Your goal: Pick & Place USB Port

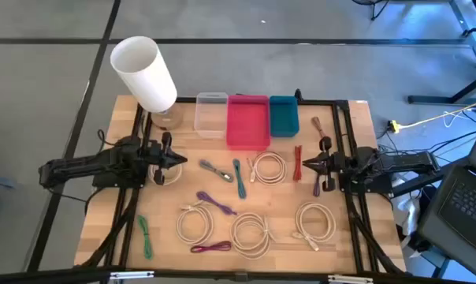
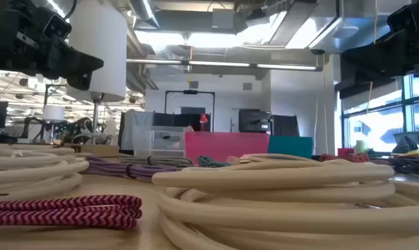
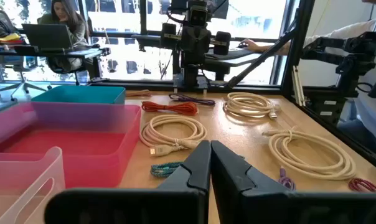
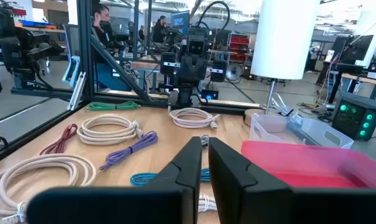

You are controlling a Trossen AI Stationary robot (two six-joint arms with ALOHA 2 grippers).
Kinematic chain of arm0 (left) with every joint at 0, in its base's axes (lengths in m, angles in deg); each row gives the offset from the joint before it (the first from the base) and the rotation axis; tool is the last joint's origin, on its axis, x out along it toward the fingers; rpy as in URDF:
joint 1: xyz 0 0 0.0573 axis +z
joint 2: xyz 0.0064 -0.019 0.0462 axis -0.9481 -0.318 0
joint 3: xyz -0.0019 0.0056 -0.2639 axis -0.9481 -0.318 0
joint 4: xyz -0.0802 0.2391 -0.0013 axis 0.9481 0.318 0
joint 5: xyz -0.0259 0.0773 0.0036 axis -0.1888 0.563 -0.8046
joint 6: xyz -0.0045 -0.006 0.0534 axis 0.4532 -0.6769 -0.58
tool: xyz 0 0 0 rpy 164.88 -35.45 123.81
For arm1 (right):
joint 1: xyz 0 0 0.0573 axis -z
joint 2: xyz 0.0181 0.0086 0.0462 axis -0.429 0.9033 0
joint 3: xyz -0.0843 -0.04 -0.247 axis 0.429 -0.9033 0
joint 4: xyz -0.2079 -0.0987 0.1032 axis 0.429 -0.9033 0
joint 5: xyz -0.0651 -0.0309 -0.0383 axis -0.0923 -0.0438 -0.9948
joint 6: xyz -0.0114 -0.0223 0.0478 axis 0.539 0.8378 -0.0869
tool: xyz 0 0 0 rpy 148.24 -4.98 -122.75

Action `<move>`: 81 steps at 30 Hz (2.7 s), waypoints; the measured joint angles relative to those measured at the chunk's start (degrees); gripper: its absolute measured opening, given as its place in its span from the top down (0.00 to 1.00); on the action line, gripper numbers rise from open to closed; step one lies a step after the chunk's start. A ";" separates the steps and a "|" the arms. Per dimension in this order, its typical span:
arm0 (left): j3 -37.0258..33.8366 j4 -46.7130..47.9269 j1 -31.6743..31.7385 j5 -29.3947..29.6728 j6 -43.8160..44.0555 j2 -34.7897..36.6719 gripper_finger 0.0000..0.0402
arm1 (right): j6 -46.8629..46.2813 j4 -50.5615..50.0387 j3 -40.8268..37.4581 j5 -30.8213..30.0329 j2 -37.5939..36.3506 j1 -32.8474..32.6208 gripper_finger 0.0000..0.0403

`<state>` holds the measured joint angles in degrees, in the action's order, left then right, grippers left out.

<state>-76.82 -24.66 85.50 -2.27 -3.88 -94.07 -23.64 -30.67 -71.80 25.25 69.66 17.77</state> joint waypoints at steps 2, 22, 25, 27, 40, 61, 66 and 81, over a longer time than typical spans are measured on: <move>0.01 0.00 -0.02 0.00 0.01 -0.02 0.99 | -0.01 0.00 0.01 0.00 0.00 0.01 0.92; 0.01 0.00 0.00 -0.01 0.02 0.00 0.99 | -0.02 0.00 0.00 0.01 0.00 0.01 0.92; 0.01 0.00 -0.01 0.00 0.01 -0.01 0.99 | 0.00 0.00 0.00 0.02 0.00 0.01 0.92; 0.00 0.00 -0.01 0.00 0.00 -0.02 0.99 | -0.01 0.00 0.02 0.01 0.00 0.02 0.92; 0.01 0.00 -0.01 -0.01 0.01 0.00 0.99 | -0.02 0.00 0.01 0.00 0.00 0.00 0.92; -0.04 -2.78 -0.02 0.09 -0.61 -0.02 0.99 | -12.24 2.74 0.00 0.49 0.00 0.00 0.92; -0.07 -11.48 -0.06 0.12 -3.43 -0.06 0.99 | -15.14 6.25 0.00 0.65 0.00 0.00 0.92; 0.00 -26.91 0.00 10.85 -3.48 -0.05 0.99 | -1.66 8.58 15.94 -8.94 16.18 0.00 0.92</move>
<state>-76.82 -51.57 85.50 8.58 -7.36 -94.11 -25.30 -22.09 -55.86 16.31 85.84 17.77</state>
